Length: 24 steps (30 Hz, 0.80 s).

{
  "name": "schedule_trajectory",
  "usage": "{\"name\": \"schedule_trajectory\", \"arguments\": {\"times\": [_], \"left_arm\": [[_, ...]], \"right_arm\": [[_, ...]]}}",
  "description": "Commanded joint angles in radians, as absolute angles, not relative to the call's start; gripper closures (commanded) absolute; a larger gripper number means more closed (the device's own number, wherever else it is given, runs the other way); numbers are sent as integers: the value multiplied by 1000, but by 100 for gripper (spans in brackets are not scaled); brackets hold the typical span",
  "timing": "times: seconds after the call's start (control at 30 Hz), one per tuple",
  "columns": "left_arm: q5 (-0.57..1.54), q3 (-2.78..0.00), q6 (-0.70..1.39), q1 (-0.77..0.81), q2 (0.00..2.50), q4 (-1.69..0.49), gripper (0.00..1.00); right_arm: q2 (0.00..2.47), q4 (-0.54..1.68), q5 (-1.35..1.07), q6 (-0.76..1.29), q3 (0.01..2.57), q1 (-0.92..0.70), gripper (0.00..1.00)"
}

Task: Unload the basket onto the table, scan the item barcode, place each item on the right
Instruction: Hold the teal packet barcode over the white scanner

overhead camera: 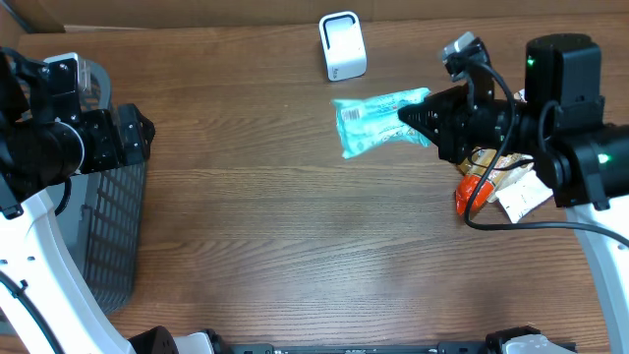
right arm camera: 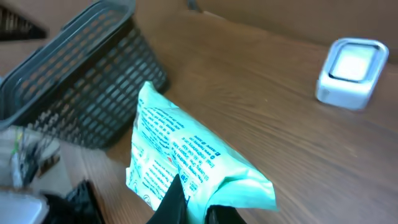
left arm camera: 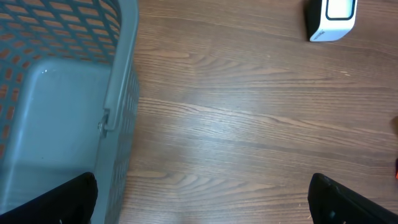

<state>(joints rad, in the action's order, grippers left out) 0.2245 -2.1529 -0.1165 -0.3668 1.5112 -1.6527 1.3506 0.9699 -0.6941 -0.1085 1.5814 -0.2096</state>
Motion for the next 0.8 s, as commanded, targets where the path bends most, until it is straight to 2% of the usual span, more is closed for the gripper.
{"name": "schedule_trajectory", "arguments": {"times": [0.0, 0.23, 0.4, 0.67, 0.77], "left_arm": [[229, -2155, -142, -366, 1517, -1649, 0], [229, -2155, -142, -366, 1517, -1649, 0], [229, -2155, -142, -366, 1517, -1649, 0], [229, -2155, -142, -366, 1517, -1649, 0], [229, -2155, -142, -366, 1516, -1649, 0]], "right_arm": [[1361, 939, -449, 92, 1592, -249, 96], [1498, 671, 256, 149, 1592, -466, 96], [1666, 422, 575, -124, 1592, -524, 96], [1907, -81, 606, -697, 1592, -501, 96], [1975, -180, 551, -894, 1592, -490, 96]]}}
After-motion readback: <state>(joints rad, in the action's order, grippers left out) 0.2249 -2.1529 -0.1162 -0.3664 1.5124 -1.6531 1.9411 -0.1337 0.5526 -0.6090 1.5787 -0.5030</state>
